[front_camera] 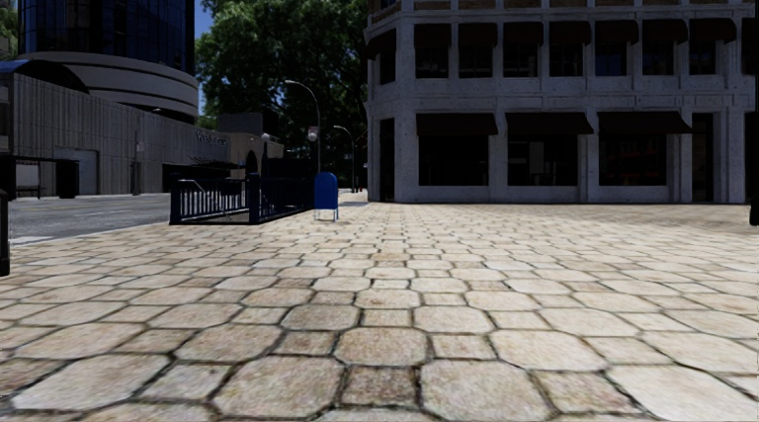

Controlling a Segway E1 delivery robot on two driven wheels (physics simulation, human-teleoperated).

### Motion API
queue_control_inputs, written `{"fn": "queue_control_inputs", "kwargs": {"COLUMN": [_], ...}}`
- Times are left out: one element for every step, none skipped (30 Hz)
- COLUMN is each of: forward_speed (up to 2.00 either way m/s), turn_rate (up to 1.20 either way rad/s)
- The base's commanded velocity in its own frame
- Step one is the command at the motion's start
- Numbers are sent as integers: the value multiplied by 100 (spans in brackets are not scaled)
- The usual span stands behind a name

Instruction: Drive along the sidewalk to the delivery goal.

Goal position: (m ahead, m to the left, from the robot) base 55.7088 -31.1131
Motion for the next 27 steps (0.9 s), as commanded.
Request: {"fn": "queue_control_inputs", "kwargs": {"forward_speed": [200, 200, 200, 200, 200, 200, 200, 200, 200, 200, 200, 200, 200, 200, 200, 200, 200, 200, 200, 200, 200, 200, 200, 200, 200, 200, 200], "turn_rate": [0, 0, 0, 0, 0, 0, 0, 0, 0, 0, 0, 0, 0, 0, 0, 0, 0, 0, 0, 0, 0, 0, 0, 0, 0, 0, 0]}}
